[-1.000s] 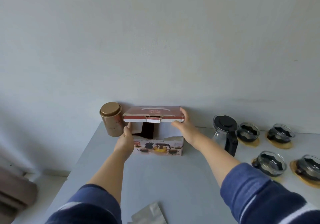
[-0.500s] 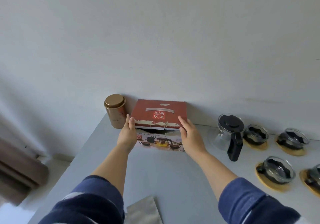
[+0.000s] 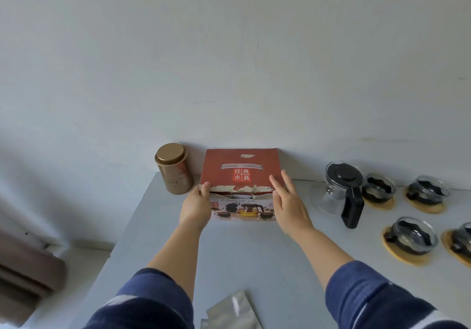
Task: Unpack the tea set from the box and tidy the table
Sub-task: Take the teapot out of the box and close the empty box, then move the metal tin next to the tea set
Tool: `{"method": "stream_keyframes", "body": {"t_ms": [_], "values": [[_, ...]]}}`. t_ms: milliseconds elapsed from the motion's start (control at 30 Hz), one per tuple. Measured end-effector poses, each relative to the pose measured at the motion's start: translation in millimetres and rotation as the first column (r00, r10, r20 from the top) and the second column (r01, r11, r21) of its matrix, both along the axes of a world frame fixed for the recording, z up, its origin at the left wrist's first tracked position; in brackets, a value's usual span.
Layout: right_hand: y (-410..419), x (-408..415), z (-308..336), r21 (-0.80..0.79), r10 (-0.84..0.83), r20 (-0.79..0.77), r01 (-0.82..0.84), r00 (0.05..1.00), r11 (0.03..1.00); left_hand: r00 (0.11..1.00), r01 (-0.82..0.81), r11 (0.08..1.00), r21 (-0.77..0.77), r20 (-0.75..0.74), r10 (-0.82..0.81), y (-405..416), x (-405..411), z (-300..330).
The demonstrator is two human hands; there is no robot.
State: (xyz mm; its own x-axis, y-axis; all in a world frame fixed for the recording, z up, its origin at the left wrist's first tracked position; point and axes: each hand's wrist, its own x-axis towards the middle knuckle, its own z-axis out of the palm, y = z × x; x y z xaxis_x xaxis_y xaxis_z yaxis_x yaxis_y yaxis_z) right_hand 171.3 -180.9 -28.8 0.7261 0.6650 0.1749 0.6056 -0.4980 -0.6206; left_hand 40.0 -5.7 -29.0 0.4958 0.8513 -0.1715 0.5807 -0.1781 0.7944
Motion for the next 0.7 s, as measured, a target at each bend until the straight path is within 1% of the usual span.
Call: {"method": "stream_keyframes", "body": {"t_ms": [67, 133, 167, 200, 267, 300, 367, 433, 467, 500, 567, 600, 633, 700], "values": [[5.4, -4.3, 5.2, -0.083, -0.073, 0.043, 0.077, 0.996, 0.994, 0.997, 0.075, 0.997, -0.011, 0.012, -0.075, 4.2, -5.8, -0.3], [16.0, -14.3, 13.8, -0.182, -0.153, 0.191, 0.188, 0.970, 0.965, 0.989, 0.140, 0.989, -0.037, -0.042, -0.142, 7.4, -18.4, -2.4], [23.4, -21.9, 19.5, -0.182, -0.170, 0.246, 0.218, 0.954, 0.959, 0.977, 0.177, 0.984, -0.032, -0.118, -0.180, 8.9, -27.2, -4.6], [32.5, -31.5, 26.2, -0.154, -0.171, 0.277, 0.219, 0.946, 0.964, 0.947, 0.231, 0.973, -0.007, -0.229, -0.226, 11.2, -37.2, -8.6], [56.1, -53.0, 35.3, -0.057, -0.127, 0.288, 0.150, 0.949, 0.987, 0.853, 0.333, 0.942, 0.047, -0.440, -0.280, 15.8, -61.2, -21.2], [69.9, -63.9, 38.1, -0.011, -0.088, 0.274, 0.095, 0.958, 0.995, 0.813, 0.363, 0.930, 0.052, -0.505, -0.289, 16.6, -74.2, -27.6], [101.2, -86.0, 41.9, 0.073, 0.021, 0.244, -0.040, 0.970, 0.997, 0.748, 0.434, 0.899, 0.061, -0.580, -0.322, 18.1, -97.3, -43.3], [133.5, -107.8, 42.3, 0.147, 0.140, 0.170, -0.165, 0.976, 0.975, 0.683, 0.526, 0.846, 0.087, -0.636, -0.359, 17.3, -116.7, -59.9], [149.4, -117.5, 40.9, 0.176, 0.176, 0.092, -0.190, 0.980, 0.966, 0.670, 0.562, 0.818, 0.120, -0.646, -0.365, 16.1, -124.4, -68.6], [165.6, -124.1, 38.1, 0.190, 0.187, -0.007, -0.183, 0.982, 0.965, 0.679, 0.586, 0.793, 0.166, -0.635, -0.368, 15.4, -131.0, -76.8], [198.6, -128.7, 28.9, 0.177, 0.140, -0.232, -0.100, 0.963, 0.979, 0.742, 0.581, 0.750, 0.316, -0.583, -0.329, 14.4, -140.5, -87.2], [214.4, -127.0, 22.9, 0.164, 0.096, -0.342, -0.042, 0.935, 0.986, 0.770, 0.559, 0.750, 0.353, -0.558, -0.310, 14.3, -143.4, -89.9], [228.6, -122.9, 16.4, 0.158, 0.047, -0.429, 0.023, 0.902, 0.987, 0.786, 0.546, 0.757, 0.359, -0.532, -0.315, 15.6, -144.7, -94.6], [251.3, -111.6, 3.5, 0.148, -0.047, -0.520, 0.144, 0.853, 0.978, 0.798, 0.537, 0.754, 0.378, -0.519, -0.308, 16.1, -144.2, -101.8]]}}
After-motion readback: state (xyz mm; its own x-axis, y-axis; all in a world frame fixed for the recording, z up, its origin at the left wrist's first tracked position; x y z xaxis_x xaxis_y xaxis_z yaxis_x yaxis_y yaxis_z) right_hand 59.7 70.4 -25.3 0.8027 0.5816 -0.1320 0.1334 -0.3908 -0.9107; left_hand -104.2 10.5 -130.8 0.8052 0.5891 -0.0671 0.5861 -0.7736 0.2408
